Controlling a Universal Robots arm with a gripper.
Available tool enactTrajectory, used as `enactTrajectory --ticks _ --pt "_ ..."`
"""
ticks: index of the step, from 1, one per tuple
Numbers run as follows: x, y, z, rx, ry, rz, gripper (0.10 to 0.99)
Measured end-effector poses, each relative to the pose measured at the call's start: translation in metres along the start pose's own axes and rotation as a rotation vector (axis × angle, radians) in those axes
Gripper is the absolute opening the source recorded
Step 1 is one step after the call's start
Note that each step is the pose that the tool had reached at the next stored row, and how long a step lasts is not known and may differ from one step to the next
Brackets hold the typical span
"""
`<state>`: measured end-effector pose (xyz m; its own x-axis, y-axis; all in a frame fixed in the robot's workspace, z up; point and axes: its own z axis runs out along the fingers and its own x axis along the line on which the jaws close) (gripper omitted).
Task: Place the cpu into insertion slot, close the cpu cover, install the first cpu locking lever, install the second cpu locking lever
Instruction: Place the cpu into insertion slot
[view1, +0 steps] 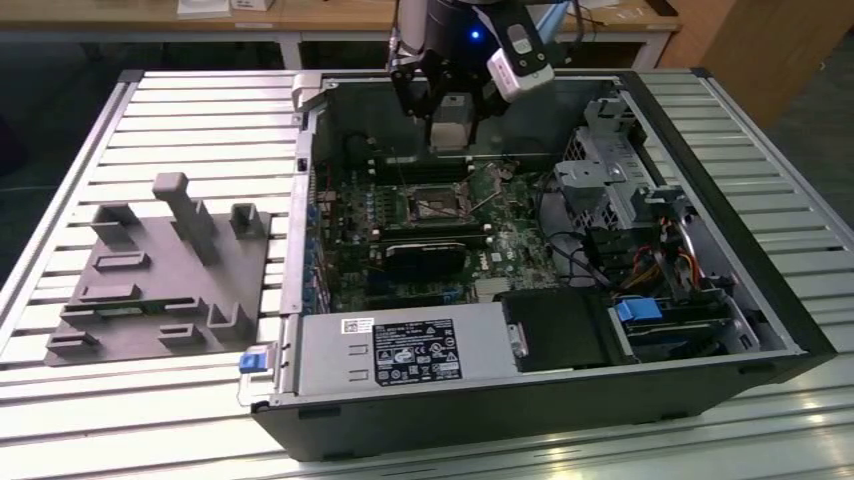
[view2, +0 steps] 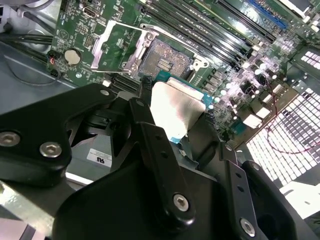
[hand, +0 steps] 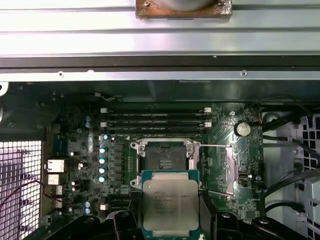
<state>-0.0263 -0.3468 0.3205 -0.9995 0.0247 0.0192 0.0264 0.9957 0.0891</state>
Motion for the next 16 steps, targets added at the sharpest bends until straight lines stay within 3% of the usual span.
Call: enactTrajectory --ticks 9,16 --pt "0.0 -0.0008 0.0087 0.001 -0.0019 0.021 0.537" --pt "-0.0001 -0.0012 0.0135 -0.001 -0.0117 0.132 0.537"
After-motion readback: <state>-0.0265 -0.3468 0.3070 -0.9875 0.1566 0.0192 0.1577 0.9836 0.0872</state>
